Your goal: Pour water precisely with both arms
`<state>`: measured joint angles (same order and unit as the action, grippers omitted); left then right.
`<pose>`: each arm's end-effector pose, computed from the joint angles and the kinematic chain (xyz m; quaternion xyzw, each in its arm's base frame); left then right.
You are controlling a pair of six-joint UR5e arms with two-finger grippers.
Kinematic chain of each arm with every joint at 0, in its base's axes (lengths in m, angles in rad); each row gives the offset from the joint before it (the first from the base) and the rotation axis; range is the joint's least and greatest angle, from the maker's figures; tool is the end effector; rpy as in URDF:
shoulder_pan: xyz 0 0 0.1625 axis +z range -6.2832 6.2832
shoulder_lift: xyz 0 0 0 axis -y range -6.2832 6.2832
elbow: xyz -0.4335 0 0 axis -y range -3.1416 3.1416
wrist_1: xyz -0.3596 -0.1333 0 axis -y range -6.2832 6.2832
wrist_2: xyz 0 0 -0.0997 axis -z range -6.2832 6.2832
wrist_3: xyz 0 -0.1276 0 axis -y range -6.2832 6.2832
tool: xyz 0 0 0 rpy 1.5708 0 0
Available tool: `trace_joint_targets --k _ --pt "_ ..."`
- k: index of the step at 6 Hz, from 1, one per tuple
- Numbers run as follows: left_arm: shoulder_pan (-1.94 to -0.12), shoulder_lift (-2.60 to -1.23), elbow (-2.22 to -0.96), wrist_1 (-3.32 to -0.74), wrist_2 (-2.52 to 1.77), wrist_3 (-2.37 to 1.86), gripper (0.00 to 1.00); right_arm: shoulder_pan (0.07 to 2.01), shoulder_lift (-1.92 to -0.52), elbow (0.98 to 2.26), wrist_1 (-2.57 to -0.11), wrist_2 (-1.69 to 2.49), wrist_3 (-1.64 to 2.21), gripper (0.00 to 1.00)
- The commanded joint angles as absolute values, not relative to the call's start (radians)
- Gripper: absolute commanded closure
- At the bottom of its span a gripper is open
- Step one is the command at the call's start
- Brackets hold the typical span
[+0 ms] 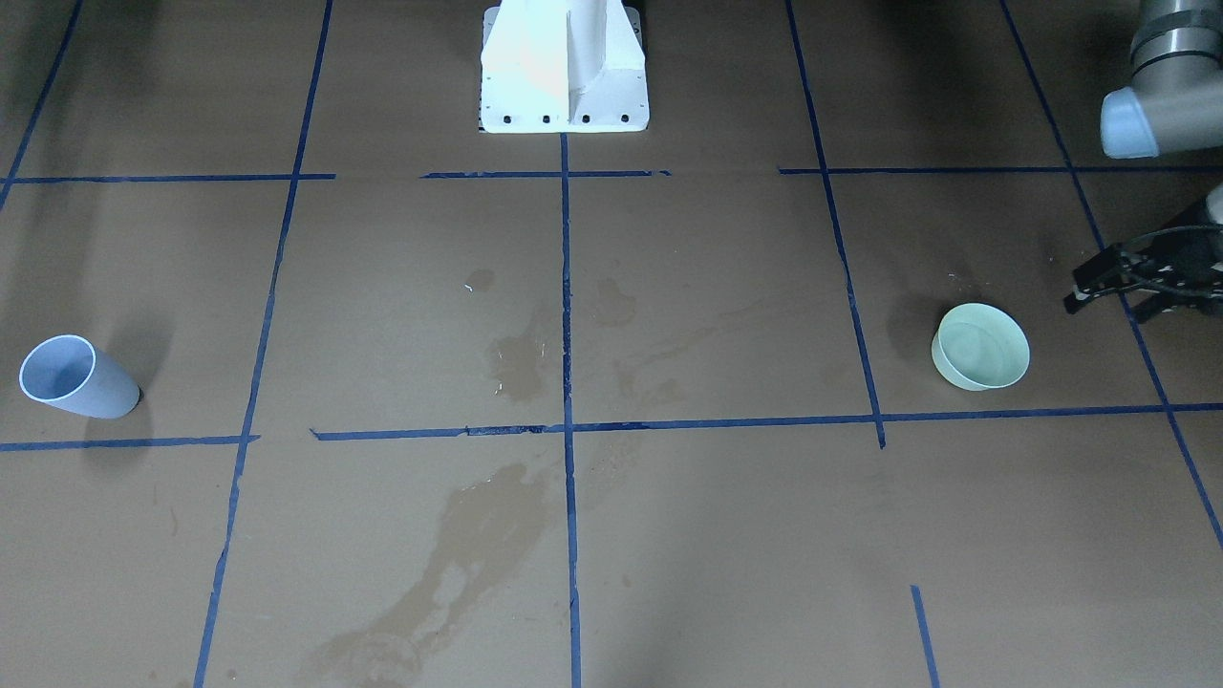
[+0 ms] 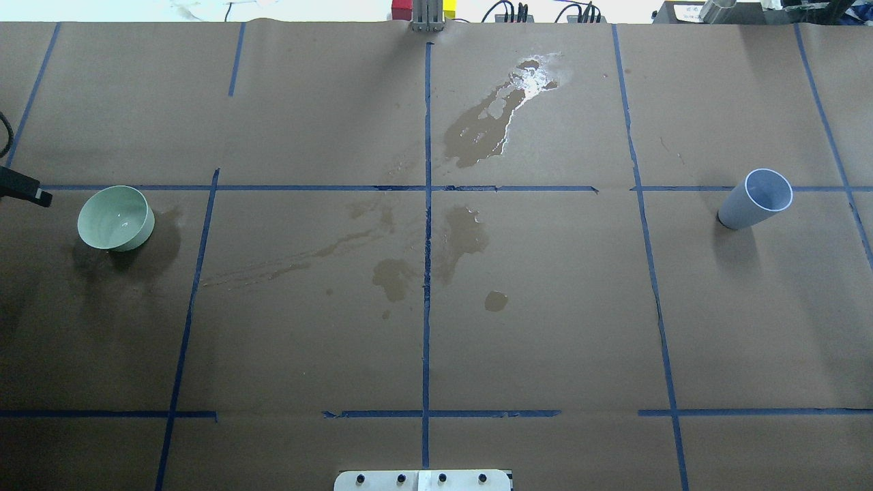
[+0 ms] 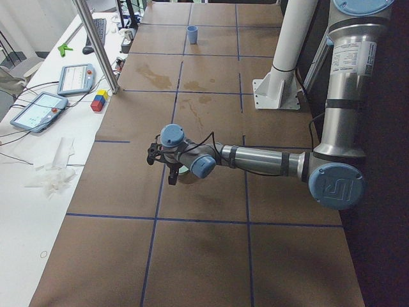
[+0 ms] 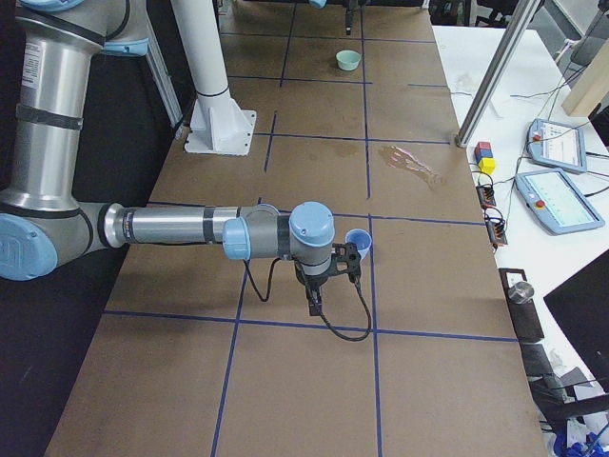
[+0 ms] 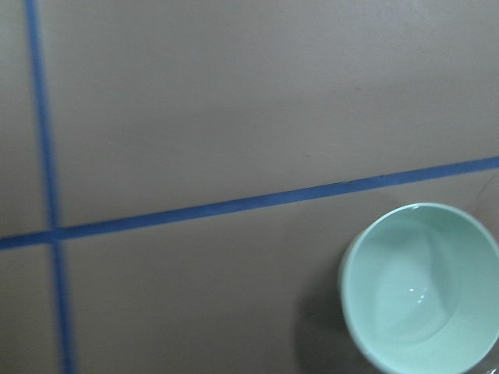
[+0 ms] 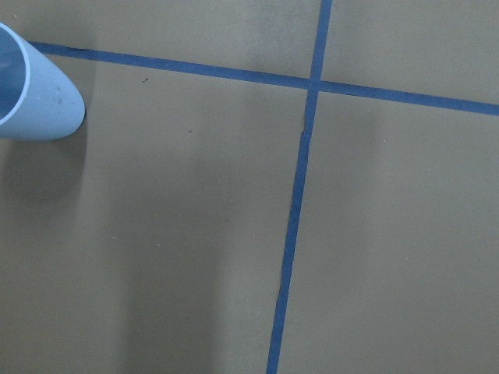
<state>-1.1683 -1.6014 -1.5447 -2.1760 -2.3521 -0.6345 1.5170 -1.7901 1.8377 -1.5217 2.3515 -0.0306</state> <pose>0.1584 -0.4830 0.6114 0.0611 0.4530 0.0114 0.8893 0.0234 -0.3747 0.6491 0.0403 -0.3806 -0.0573 0.9221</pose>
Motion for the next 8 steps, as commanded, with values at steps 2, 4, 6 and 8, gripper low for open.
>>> trace_joint_targets --k 2,4,6,8 --pt "-1.022 -1.626 -1.470 -2.312 -2.261 -0.862 0.00 1.517 -1.795 1.838 -1.522 2.352 -0.034 0.00" --pt "-1.011 -1.640 -1.451 -2.312 -2.235 -0.864 0.29 1.517 -1.796 1.838 -1.522 2.350 -0.035 0.00" --pt "-1.003 -1.643 -1.447 -2.309 -2.235 -0.870 0.94 1.517 -1.798 1.838 -1.522 2.350 -0.037 0.00" --pt "-1.003 -1.673 -1.456 -2.278 -2.253 -0.870 1.00 1.517 -1.799 1.839 -1.522 2.352 -0.035 0.00"
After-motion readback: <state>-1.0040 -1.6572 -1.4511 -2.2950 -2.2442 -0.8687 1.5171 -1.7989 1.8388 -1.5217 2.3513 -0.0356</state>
